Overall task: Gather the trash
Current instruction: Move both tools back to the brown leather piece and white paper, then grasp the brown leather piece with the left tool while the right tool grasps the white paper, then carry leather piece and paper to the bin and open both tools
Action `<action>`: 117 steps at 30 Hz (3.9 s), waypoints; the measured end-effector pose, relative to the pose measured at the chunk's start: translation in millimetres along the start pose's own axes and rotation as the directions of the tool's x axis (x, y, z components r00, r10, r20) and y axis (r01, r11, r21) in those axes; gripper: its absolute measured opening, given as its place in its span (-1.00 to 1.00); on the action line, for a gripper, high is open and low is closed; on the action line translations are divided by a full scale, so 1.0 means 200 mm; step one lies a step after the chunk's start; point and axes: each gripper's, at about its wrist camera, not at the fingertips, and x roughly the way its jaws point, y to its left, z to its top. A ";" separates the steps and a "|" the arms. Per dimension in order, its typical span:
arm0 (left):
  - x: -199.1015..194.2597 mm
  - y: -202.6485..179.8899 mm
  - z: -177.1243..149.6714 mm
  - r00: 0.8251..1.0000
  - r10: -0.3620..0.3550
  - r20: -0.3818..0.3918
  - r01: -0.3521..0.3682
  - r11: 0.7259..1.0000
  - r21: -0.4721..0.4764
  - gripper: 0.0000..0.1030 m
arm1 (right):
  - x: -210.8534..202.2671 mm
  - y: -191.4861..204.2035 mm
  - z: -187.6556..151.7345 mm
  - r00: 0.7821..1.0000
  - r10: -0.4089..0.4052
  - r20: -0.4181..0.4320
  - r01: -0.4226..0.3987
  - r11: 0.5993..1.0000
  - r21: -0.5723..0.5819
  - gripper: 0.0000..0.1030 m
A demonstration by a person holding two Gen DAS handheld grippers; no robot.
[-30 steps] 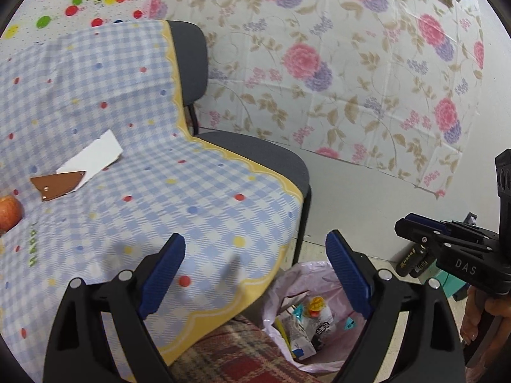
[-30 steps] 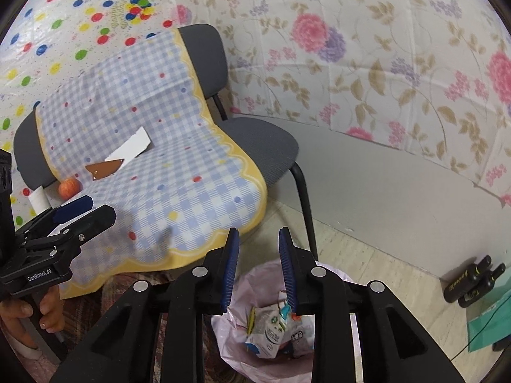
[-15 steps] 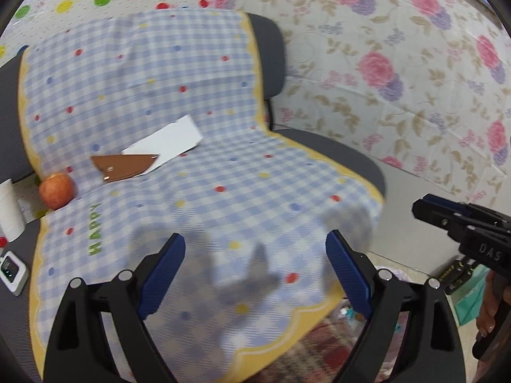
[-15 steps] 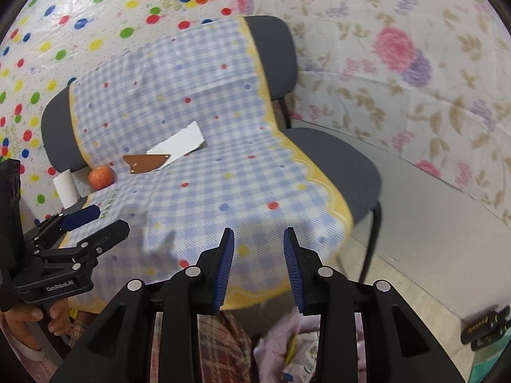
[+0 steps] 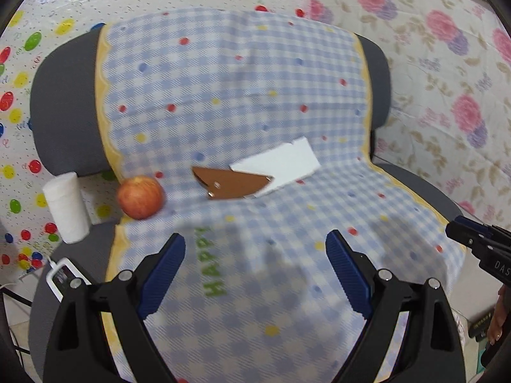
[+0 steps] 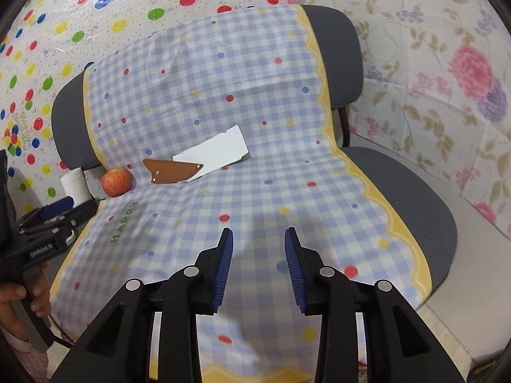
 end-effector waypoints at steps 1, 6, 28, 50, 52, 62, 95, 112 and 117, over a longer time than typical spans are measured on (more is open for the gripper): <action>0.01 0.02 0.04 1.000 0.014 0.010 -0.014 1.000 -0.004 0.69 | 0.01 0.00 0.02 1.000 0.003 0.005 -0.003 1.000 -0.002 -0.30; 0.01 0.13 0.25 0.994 0.078 0.078 -0.077 0.997 -0.011 0.69 | 0.11 0.05 0.20 0.999 0.029 0.036 -0.028 0.999 -0.025 -0.30; 0.77 0.35 0.39 0.993 0.097 -0.067 -0.100 0.994 -0.045 0.69 | 0.98 0.12 0.63 0.987 0.101 -0.127 -0.110 0.991 -0.069 0.14; 1.14 0.40 0.29 0.977 -0.076 -0.200 0.046 0.988 -0.147 -0.12 | 1.43 0.08 0.60 0.942 0.212 -0.260 -0.217 0.976 0.007 -0.05; 1.12 0.37 0.30 0.978 -0.076 -0.192 0.049 0.989 -0.141 -0.18 | 1.41 0.12 0.58 0.949 0.191 -0.252 -0.202 0.979 -0.019 -0.25; 0.82 0.24 0.28 0.991 -0.097 -0.087 0.094 0.995 -0.043 -0.72 | 1.06 0.12 0.48 0.962 0.218 -0.164 -0.224 0.975 -0.018 -0.98; -0.24 -0.31 -0.10 0.972 -0.229 0.056 0.220 0.967 0.132 -1.00 | -0.33 -0.02 -0.07 0.993 0.027 0.113 -0.033 0.998 0.046 -0.98; -0.27 -0.31 -0.12 0.966 -0.255 0.041 0.249 0.962 0.107 -1.00 | -0.40 -0.03 -0.09 0.993 0.002 0.119 -0.008 0.999 0.048 -0.98; -0.35 -0.37 -0.10 0.954 -0.291 0.072 0.281 0.951 0.127 -1.00 | -0.52 -0.07 -0.11 0.990 -0.017 0.140 0.010 0.998 0.055 -0.98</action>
